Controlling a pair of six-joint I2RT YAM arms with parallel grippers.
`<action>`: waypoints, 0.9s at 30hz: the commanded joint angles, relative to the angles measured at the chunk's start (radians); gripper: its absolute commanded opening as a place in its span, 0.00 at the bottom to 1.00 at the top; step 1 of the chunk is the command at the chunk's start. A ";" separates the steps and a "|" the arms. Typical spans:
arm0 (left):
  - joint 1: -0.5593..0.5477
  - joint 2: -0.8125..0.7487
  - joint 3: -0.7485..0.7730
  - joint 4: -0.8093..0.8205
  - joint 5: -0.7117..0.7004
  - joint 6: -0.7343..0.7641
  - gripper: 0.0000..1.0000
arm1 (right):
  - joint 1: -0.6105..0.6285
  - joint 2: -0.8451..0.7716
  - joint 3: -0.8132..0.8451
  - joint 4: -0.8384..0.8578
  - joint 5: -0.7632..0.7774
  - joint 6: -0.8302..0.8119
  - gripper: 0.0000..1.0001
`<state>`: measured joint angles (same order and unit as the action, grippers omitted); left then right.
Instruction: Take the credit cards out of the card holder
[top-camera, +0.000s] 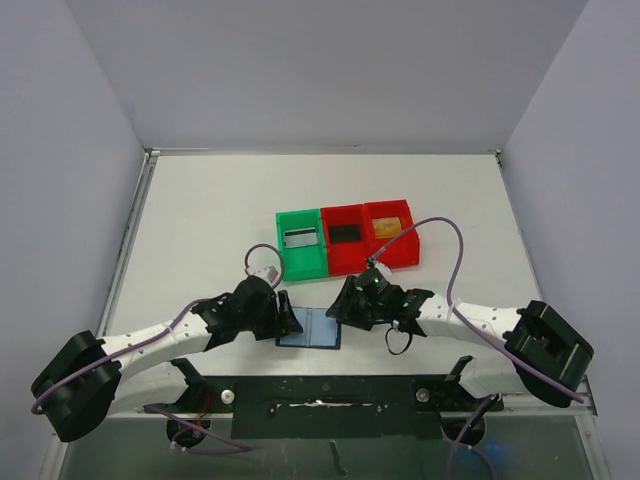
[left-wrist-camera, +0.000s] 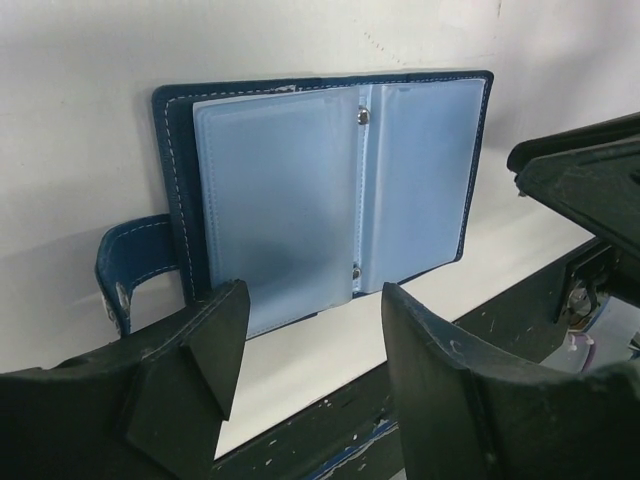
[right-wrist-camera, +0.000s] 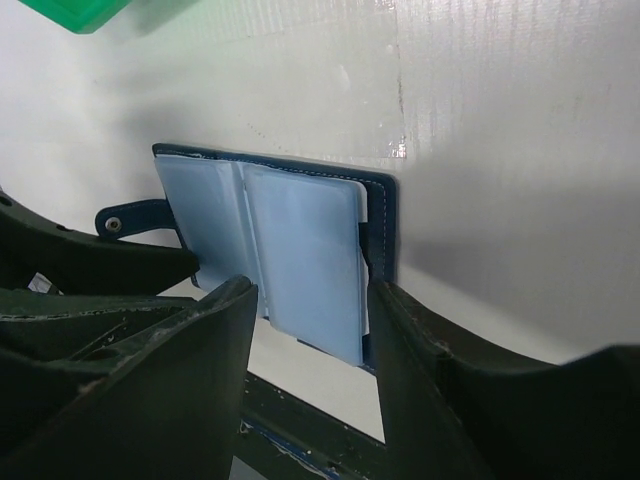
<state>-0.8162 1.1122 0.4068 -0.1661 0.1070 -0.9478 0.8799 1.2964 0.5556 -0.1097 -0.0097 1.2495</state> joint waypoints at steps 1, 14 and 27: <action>-0.005 0.005 0.028 -0.015 -0.009 0.030 0.54 | 0.010 0.025 0.023 0.078 -0.016 0.015 0.48; -0.010 0.008 0.012 0.003 0.012 0.028 0.45 | 0.011 0.175 0.054 0.134 -0.119 0.006 0.38; -0.016 0.032 -0.005 0.046 0.038 0.024 0.40 | 0.009 0.224 0.016 0.408 -0.275 0.031 0.14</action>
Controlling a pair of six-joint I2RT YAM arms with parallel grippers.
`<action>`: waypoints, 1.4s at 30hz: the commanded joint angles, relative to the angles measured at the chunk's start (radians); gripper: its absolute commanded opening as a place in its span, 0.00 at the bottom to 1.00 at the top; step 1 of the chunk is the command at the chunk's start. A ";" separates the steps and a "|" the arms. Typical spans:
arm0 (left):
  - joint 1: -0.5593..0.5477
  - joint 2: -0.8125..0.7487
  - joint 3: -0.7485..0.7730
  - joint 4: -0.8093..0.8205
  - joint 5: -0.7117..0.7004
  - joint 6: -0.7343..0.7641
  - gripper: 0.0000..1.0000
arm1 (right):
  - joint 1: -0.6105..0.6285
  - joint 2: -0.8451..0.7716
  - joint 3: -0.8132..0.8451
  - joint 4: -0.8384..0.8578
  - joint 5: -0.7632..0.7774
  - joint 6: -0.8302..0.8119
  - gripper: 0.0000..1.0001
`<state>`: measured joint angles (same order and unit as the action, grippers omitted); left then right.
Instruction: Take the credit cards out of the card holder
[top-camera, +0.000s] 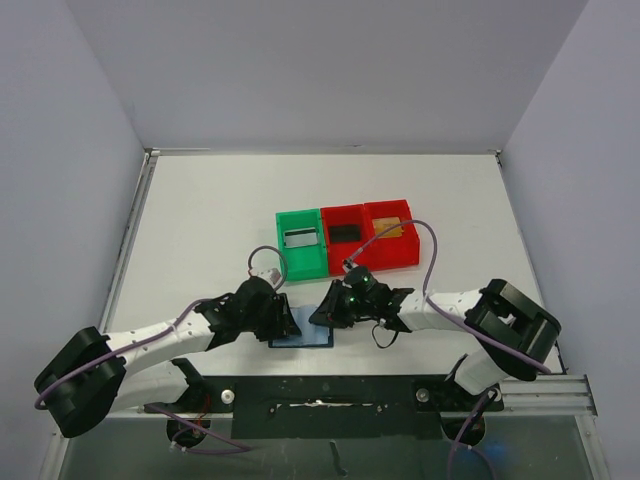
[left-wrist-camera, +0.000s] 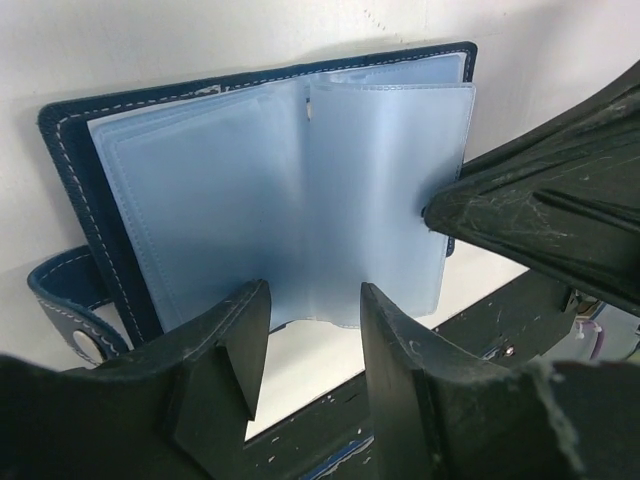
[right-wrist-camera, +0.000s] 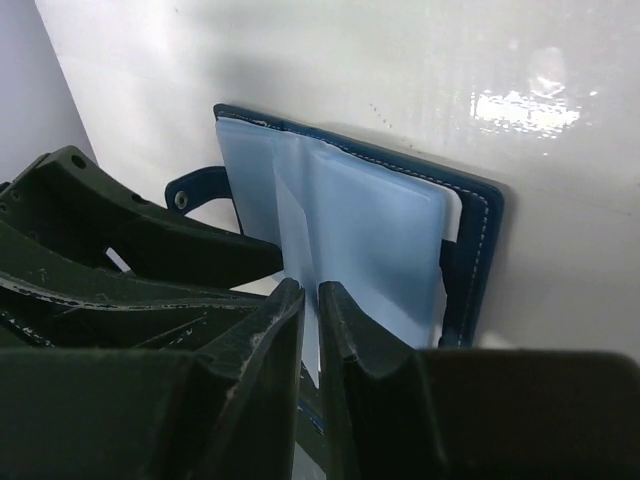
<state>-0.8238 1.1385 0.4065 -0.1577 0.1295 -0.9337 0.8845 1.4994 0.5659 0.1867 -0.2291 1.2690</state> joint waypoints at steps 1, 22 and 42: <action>-0.009 0.004 -0.005 0.038 0.016 0.008 0.40 | 0.004 0.025 0.014 0.100 -0.053 0.008 0.15; -0.012 -0.064 0.067 -0.146 -0.095 0.039 0.44 | 0.068 0.029 0.242 -0.436 0.214 -0.132 0.46; -0.015 -0.065 0.058 -0.180 -0.114 0.045 0.51 | 0.105 0.094 0.306 -0.509 0.260 -0.144 0.51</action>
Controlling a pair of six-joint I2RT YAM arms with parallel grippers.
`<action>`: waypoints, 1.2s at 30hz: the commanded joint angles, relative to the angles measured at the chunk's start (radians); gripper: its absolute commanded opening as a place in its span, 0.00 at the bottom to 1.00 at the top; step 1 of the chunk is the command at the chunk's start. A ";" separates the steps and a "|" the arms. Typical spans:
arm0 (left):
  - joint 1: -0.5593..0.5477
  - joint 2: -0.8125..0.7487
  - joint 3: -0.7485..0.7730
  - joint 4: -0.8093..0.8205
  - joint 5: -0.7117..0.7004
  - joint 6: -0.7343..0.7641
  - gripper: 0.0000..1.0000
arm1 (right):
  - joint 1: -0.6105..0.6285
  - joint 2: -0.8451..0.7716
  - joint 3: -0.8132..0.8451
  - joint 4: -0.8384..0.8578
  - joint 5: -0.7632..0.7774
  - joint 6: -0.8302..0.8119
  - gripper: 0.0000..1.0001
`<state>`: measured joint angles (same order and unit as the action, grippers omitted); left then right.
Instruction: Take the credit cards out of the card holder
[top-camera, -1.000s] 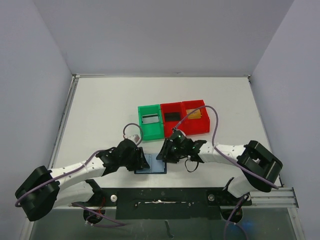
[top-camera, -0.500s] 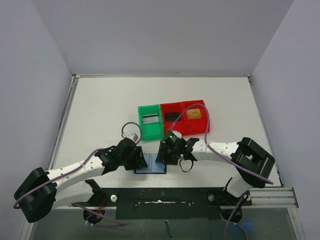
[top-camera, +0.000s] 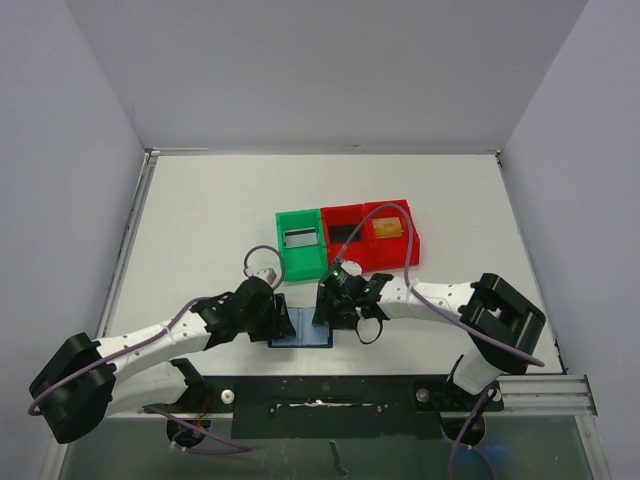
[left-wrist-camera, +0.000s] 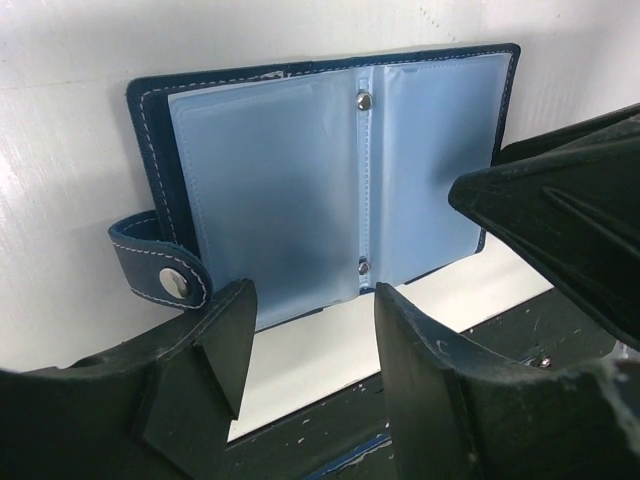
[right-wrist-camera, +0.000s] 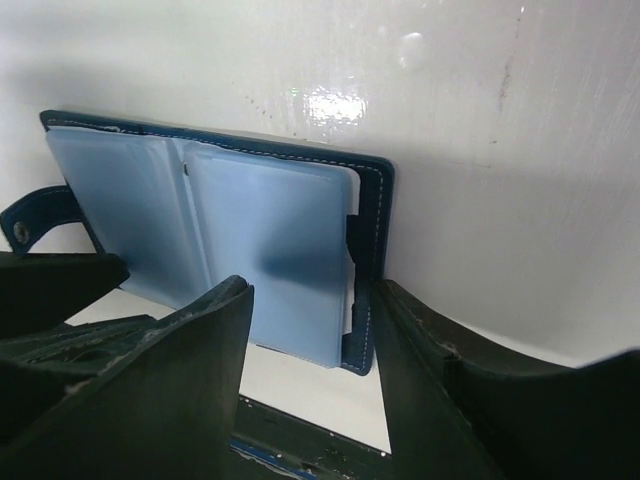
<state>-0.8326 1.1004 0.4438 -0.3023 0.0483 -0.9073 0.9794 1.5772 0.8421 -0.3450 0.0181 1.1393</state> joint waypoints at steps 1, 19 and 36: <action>-0.006 -0.030 0.020 -0.039 -0.034 0.018 0.51 | 0.011 0.021 0.035 0.024 0.010 -0.016 0.50; -0.008 -0.085 0.056 -0.067 -0.056 0.011 0.60 | 0.051 -0.024 0.152 -0.092 0.113 -0.066 0.50; -0.007 -0.037 -0.072 0.030 -0.012 -0.019 0.46 | 0.051 0.096 0.090 0.006 0.032 -0.013 0.49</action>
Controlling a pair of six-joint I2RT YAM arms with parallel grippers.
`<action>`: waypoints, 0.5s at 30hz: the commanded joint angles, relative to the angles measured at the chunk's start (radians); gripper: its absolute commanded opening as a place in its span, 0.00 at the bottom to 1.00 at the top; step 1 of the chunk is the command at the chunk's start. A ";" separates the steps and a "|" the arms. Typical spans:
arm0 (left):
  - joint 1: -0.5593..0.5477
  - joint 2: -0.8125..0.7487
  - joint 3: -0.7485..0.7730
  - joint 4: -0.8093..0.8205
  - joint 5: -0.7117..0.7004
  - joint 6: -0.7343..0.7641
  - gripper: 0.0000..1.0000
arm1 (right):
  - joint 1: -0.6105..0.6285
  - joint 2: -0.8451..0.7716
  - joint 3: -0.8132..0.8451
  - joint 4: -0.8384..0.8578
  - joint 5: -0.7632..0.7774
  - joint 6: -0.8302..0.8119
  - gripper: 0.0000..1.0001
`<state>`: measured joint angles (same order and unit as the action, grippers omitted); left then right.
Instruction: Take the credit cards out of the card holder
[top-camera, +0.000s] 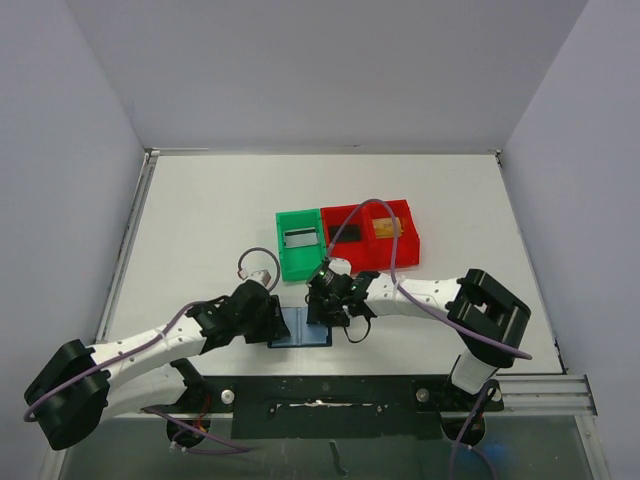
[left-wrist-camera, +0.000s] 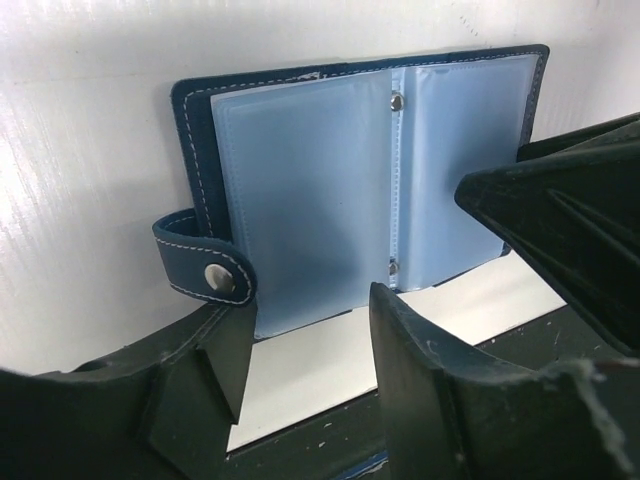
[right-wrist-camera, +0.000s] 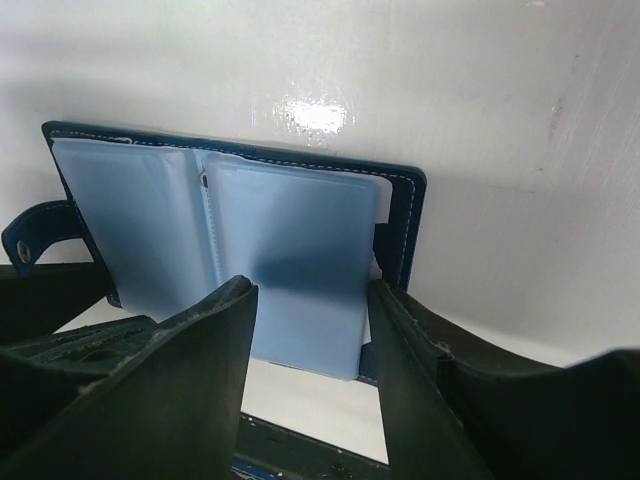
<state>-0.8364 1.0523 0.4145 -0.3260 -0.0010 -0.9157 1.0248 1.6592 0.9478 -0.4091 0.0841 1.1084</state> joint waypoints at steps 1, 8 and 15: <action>-0.003 0.011 -0.045 0.057 0.039 -0.010 0.44 | 0.006 0.019 -0.016 0.082 -0.046 0.017 0.47; -0.003 0.020 -0.058 0.108 0.073 -0.014 0.39 | 0.004 0.011 -0.047 0.221 -0.125 0.006 0.34; -0.004 0.004 -0.042 0.086 0.061 -0.014 0.37 | 0.003 -0.006 -0.034 0.177 -0.090 -0.006 0.14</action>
<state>-0.8360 1.0542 0.3817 -0.2466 0.0433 -0.9276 1.0157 1.6627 0.9150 -0.2920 0.0231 1.1038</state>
